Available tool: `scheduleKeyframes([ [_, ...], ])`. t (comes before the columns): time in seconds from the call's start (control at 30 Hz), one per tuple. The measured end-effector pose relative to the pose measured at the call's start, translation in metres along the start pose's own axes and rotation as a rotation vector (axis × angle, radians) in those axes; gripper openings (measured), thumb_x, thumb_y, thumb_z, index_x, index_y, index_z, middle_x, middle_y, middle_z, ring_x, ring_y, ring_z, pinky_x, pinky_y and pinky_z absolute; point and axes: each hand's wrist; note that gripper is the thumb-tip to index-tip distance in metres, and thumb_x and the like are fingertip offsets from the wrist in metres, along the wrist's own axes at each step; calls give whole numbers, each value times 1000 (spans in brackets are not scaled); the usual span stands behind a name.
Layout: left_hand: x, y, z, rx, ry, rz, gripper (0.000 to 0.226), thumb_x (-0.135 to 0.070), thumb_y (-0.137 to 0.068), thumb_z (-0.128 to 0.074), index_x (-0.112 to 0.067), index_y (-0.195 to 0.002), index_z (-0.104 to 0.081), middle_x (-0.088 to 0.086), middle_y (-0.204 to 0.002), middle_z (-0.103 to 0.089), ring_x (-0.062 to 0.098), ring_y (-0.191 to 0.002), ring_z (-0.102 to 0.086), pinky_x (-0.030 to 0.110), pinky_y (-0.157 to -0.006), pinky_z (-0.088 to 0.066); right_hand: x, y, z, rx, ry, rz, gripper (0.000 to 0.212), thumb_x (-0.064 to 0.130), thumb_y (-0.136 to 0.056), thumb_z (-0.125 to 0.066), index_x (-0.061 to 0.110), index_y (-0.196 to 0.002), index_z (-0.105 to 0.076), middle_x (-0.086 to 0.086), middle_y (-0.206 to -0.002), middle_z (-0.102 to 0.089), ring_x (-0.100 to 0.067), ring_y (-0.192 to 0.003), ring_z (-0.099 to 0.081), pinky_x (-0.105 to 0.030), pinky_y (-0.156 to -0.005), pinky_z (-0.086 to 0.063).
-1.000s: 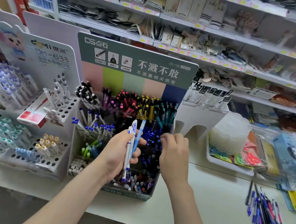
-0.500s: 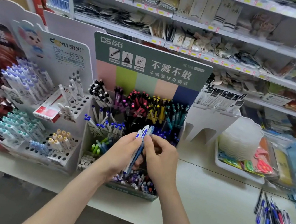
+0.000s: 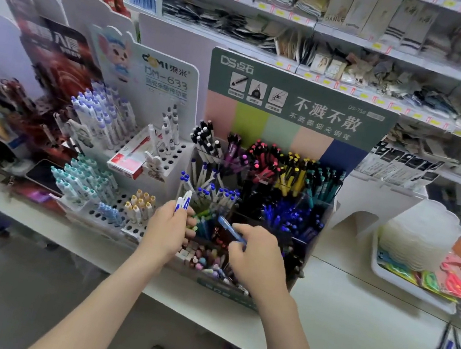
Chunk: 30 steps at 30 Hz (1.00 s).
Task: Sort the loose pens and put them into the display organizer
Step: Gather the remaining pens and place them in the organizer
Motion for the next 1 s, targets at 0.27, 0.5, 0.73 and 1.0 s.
scheduleKeyframes([
  [0.27,10,-5,4,101,-25,114,27,-16,-109,-41,-15,-109,-68,6,-113,-72,23,-106,-72,50,-99,-58,14,-20,-20,-190,-28,129,32,13,-94,-73,16,-125,-76,0,-115,-76,-16,-106,-70,-30,-99,-56],
  [0.5,6,-9,17,184,123,192,30,-15,-110,-40,-8,-115,-69,12,-107,-76,27,-89,-75,44,-81,-61,22,-31,-61,-175,205,350,26,13,-100,-67,18,-126,-69,0,-108,-75,-22,-99,-68,-36,-87,-58],
  [0.73,-14,-5,26,326,301,145,29,-11,-110,-46,0,-119,-71,13,-87,-71,24,-77,-71,38,-71,-63,27,-19,-65,-341,30,355,25,13,-99,-62,14,-123,-69,1,-107,-70,-19,-97,-63,-36,-86,-55],
  [1.0,-36,5,8,351,498,-82,29,-22,-115,-43,-12,-127,-68,10,-112,-78,23,-105,-70,46,-94,-58,63,8,-33,-104,-796,-66,20,39,-104,-63,34,-120,-52,-7,-83,-76,-26,-61,-69,-46,-57,-58],
])
Point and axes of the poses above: each hand's wrist, its own y-axis away from the middle knuckle, its own z-axis out of the back of the hand, x = y × z
